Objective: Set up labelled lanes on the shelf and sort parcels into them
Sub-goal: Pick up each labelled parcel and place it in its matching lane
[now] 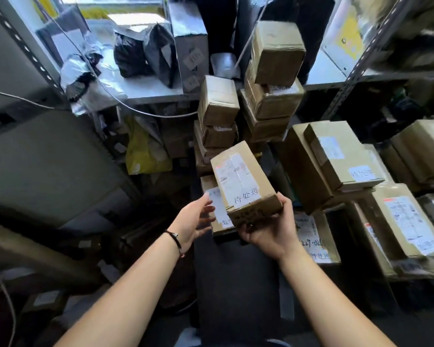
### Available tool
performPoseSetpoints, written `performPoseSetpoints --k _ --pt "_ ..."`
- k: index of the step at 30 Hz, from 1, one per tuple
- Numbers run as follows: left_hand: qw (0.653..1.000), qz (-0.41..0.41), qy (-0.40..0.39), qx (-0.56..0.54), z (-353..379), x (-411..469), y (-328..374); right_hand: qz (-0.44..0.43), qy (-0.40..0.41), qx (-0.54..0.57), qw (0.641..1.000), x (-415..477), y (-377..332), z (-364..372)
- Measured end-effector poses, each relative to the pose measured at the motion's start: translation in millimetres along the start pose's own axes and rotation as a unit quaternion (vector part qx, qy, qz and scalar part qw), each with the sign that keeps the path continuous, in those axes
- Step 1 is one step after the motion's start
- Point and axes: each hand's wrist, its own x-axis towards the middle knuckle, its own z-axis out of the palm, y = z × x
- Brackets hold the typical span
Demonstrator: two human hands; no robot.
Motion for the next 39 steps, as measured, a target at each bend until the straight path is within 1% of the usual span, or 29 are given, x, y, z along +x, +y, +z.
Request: performPoseSetpoints --k 4,5,7,9,11,12,14,17,20,24,27,29,33,36,39 --pt "0.988 0.045 -0.136 -0.052 18.8 -15.0 14.8 -0.023 -0.101 0.03 0.994 -18.0 1.3 14.7" --pt "0.984 0.066 -0.155 -0.056 24.9 -19.7 17.9 -0.034 -0.115 0.026 0.992 -21.1 -0.5 16.1" --pt "0.977 0.115 -0.16 -0.076 34.3 -26.6 22.8 -0.045 -0.137 0.013 0.989 -26.4 -3.8 19.8" --pt "0.971 0.158 -0.152 -0.092 39.6 -30.0 25.7 -0.057 -0.116 -0.037 0.991 -32.4 -9.6 23.9" --pt "0.964 0.191 -0.136 -0.125 37.2 -31.1 26.6 -0.099 -0.06 -0.133 0.984 -33.8 -13.7 25.9" --pt "0.96 0.2 -0.13 -0.145 34.5 -32.4 27.0 -0.135 -0.035 -0.188 0.972 -35.2 -15.0 27.0" --pt "0.953 0.212 -0.133 -0.171 31.3 -39.0 27.7 -0.194 -0.02 -0.278 0.94 -41.5 -17.1 29.7" --pt "0.949 0.214 -0.146 -0.179 32.3 -50.6 26.7 -0.217 -0.053 -0.356 0.908 -55.0 -23.0 34.9" --pt "0.948 0.216 -0.151 -0.178 31.1 -57.8 22.5 -0.234 -0.058 -0.401 0.884 -59.4 -25.6 35.7" --pt "0.942 0.216 -0.173 -0.192 29.8 -60.7 15.5 -0.23 -0.031 -0.393 0.89 -59.0 -18.9 24.9" --pt "0.947 0.2 -0.175 -0.183 29.2 -51.5 1.9 -0.217 -0.011 -0.4 0.891 -64.4 -19.3 13.9" --pt "0.95 0.188 -0.178 -0.174 32.7 -43.9 -5.3 -0.206 -0.003 -0.428 0.88 -72.3 -29.3 5.8" --pt "0.946 0.178 -0.216 -0.163 52.6 -36.6 -12.2 -0.187 0.008 -0.453 0.872 -96.8 -60.5 -8.0" --pt "0.943 0.175 -0.244 -0.144 76.8 -39.3 -8.1 -0.194 0.027 -0.452 0.87 -113.5 -80.2 -16.7" --pt "0.944 0.169 -0.25 -0.136 100.8 -43.3 -0.9 -0.222 0.054 -0.421 0.878 -122.5 -97.2 -26.2"
